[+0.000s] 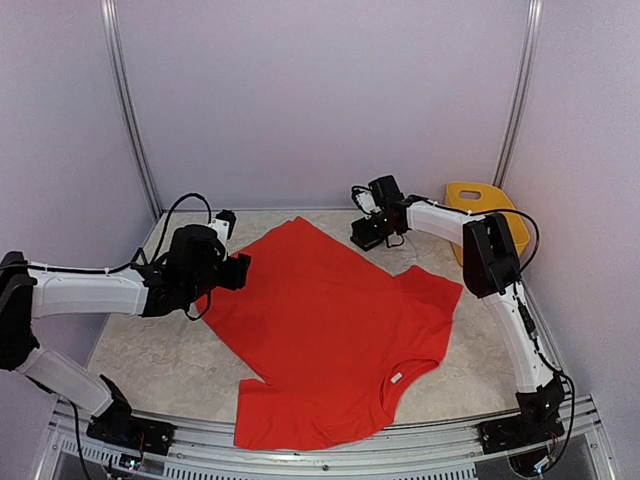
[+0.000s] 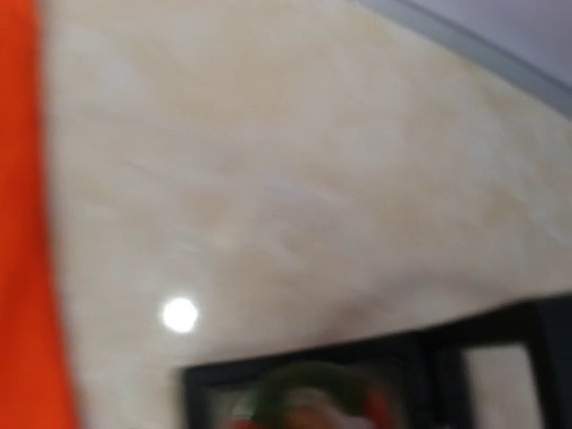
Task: Pin the brooch onto the clothing
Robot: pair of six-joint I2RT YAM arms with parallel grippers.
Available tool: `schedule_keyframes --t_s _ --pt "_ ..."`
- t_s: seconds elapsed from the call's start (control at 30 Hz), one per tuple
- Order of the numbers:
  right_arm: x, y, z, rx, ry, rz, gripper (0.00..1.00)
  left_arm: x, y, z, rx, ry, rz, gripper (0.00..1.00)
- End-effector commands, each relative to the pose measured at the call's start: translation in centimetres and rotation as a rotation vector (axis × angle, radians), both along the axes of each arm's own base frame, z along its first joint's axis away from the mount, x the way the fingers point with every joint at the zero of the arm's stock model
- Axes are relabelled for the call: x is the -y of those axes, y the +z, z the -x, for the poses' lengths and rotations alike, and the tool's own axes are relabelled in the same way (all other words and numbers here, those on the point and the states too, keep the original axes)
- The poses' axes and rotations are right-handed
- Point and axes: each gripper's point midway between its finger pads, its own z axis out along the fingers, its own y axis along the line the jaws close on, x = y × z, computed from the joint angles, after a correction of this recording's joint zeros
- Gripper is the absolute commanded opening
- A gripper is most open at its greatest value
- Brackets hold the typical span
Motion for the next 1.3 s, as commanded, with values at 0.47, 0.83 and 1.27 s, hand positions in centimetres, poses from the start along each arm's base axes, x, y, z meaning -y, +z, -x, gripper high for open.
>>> schedule_keyframes --t_s 0.47,0.83,1.27 --pt "5.2 -5.5 4.5 -0.124 -0.048 0.145 0.62 1.0 -0.3 -0.6 -0.001 -0.029 -0.047 0.7" --pt "9.1 -7.9 11.8 -0.249 -0.04 0.166 0.58 1.0 -0.3 -0.4 -0.001 -0.036 -0.055 0.7" --pt "9.0 -4.4 14.4 -0.219 -0.009 0.075 0.57 1.2 -0.2 -0.4 -0.002 -0.038 -0.064 0.69"
